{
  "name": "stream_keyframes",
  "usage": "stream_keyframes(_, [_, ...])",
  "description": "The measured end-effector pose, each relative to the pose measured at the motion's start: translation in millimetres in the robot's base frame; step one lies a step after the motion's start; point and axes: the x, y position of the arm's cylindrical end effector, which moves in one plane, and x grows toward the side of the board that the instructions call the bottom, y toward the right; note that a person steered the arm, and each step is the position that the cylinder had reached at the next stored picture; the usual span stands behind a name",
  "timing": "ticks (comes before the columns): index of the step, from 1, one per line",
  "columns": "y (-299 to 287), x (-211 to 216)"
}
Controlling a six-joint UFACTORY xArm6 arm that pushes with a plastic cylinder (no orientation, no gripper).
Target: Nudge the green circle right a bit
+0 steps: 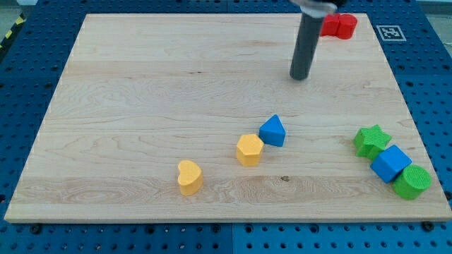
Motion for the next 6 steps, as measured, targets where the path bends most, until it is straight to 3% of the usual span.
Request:
stream_keyframes(2, [0.2,122.4])
stream_keyframes(4, [43.4,221.2])
stream_keyframes(6, [121.0,221.6])
